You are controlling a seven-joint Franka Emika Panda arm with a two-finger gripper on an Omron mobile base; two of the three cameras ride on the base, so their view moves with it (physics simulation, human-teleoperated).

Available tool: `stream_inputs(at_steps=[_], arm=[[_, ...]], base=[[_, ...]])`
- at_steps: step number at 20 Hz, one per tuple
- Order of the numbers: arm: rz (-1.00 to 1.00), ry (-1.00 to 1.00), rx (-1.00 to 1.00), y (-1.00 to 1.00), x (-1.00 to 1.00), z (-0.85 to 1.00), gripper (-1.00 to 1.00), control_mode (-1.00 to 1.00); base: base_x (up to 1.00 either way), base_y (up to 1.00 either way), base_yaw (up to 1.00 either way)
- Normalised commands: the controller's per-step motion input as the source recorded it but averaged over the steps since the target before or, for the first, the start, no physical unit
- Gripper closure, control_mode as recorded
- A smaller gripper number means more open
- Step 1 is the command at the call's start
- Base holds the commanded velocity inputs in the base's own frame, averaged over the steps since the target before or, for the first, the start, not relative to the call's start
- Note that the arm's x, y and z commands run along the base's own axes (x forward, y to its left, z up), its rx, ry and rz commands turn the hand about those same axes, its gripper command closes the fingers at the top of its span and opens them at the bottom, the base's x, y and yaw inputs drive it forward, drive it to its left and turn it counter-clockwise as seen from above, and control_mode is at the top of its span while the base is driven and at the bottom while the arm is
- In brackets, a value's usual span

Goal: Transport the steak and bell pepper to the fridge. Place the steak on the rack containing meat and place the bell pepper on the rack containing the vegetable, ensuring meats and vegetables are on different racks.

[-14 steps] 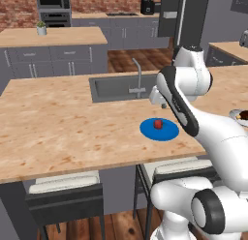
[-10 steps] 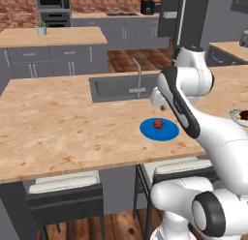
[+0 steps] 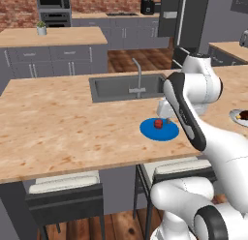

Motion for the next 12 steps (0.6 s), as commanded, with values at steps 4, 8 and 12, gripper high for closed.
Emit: stream_inputs(at_steps=[4, 8, 12], arm=[[-0.02, 0.00, -0.02, -0.25, 0.27, -0.20, -1.00, -1.00], [-0.02, 0.04, 0.00, -0.22, 0.43, -0.10, -1.00, -1.00], [0.00, 0.04, 0.00, -0.05, 0.42, -0.22, -1.00, -1.00]], base=[[0.00, 0.00, 0.00], [0.00, 0.00, 0.00], [0.00, 0.00, 0.00]])
